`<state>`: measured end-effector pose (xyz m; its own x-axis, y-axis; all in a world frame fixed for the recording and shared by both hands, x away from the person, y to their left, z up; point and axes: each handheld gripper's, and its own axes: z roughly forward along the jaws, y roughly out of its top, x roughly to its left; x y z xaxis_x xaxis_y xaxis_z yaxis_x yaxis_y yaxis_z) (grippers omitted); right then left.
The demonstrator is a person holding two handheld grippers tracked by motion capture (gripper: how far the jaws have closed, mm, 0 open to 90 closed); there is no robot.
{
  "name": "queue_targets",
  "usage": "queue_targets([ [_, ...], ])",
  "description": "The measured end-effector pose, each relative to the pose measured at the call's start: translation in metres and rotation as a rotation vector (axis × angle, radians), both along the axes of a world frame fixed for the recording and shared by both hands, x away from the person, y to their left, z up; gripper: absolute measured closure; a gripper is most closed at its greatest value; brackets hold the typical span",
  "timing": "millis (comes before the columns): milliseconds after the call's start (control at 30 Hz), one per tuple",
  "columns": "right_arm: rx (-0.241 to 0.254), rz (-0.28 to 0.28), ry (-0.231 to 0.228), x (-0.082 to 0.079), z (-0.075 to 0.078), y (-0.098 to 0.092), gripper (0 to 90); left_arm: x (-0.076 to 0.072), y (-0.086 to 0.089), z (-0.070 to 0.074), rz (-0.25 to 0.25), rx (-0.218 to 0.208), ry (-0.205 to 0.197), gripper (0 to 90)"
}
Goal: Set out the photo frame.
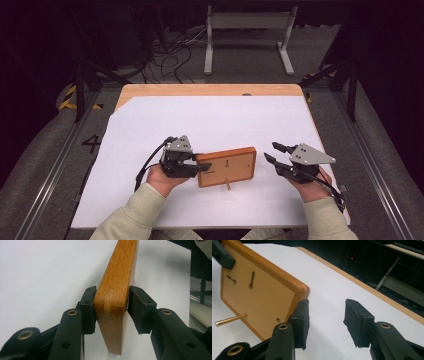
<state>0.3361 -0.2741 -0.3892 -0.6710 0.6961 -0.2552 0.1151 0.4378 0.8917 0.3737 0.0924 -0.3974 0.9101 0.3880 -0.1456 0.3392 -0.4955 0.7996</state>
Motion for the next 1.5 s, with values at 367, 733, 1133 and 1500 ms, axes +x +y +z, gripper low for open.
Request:
queue_targets([
  [367, 0.045, -0.013, 0.026, 0.016, -0.003, -0.004, 54.4, -0.024, -0.007, 0.004, -0.069, 0.072, -0.066, 64.9],
  [733, 0.048, -0.009, 0.030, 0.021, -0.004, -0.003, 54.0, -0.043, -0.011, 0.005, -0.142, 0.108, -0.075, 62.3],
  [1133, 0.042, -0.009, 0.035, 0.020, -0.004, -0.003, 53.8, -0.054, -0.017, 0.001, -0.206, 0.130, -0.058, 53.9],
  [1500, 0.035, -0.006, 0.062, 0.020, -0.008, -0.002, 51.4, -0.043, -0.001, 0.002, -0.189, 0.020, 0.073, 27.0],
])
